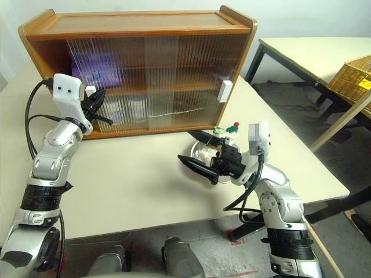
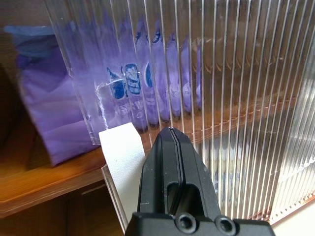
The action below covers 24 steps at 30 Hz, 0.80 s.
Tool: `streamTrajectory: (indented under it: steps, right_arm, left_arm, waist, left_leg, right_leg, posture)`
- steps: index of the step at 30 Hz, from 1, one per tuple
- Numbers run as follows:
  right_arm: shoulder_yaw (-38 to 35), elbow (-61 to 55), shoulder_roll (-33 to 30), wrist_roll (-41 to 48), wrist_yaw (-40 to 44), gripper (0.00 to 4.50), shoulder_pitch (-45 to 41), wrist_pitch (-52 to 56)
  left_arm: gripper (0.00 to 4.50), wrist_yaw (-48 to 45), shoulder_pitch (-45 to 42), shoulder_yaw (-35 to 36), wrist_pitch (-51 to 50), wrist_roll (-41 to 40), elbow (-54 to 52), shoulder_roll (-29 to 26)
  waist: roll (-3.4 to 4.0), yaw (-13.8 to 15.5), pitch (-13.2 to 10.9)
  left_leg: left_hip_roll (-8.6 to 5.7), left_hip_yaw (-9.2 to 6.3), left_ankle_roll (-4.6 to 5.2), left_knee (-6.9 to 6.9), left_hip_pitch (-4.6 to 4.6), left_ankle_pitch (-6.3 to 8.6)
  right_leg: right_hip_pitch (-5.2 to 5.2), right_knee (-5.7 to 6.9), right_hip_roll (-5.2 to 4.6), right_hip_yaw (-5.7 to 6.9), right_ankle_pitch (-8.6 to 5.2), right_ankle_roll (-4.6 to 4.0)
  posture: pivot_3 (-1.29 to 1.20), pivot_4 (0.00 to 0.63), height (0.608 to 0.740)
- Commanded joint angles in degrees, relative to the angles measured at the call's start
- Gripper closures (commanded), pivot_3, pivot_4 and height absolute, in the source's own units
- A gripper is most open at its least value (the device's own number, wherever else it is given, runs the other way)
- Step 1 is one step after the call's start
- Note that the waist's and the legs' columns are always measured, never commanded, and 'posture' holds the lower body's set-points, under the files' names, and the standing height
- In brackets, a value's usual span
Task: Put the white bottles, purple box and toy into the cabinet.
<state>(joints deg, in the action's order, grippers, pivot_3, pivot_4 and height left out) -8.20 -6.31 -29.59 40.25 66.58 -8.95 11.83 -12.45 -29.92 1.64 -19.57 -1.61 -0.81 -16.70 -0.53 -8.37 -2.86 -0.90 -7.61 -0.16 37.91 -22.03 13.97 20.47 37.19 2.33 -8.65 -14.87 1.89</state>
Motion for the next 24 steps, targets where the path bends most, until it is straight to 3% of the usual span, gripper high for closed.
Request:
streamTrajectory:
  steps: [1, 24]
  right_arm:
    - [0.38, 0.52, -0.50, -0.76, 0.75, 0.00, -0.71, -0.14]
    - [1.04, 3.23, -0.99, -1.10, 3.18, 0.00, -3.17, 0.40]
  left_arm:
    - [4.47, 2.43, 1.44, 3.95, -1.74, 0.50, 0.29, -1.78]
    - [4.47, 3.26, 8.14, 10.07, -3.28, -0.27, -5.29, -6.49]
  waist:
    - [0.00, -0.02, 0.00]
    - [0.04, 0.49, 0.04]
  left_leg:
    - [0.01, 0.01, 0.00, -0.01, 0.02, -0.02]
    - [0.22, -0.05, 0.18, -0.18, 0.20, -0.30]
  right_leg:
    - [0.01, 0.00, 0.02, -0.02, 0.00, -0.01]
    - [0.12, 0.00, 0.76, -0.10, 0.24, -0.42]
  posture:
    - [-0.16, 0.037, 0.740]
    - [-0.12, 0.028, 0.740]
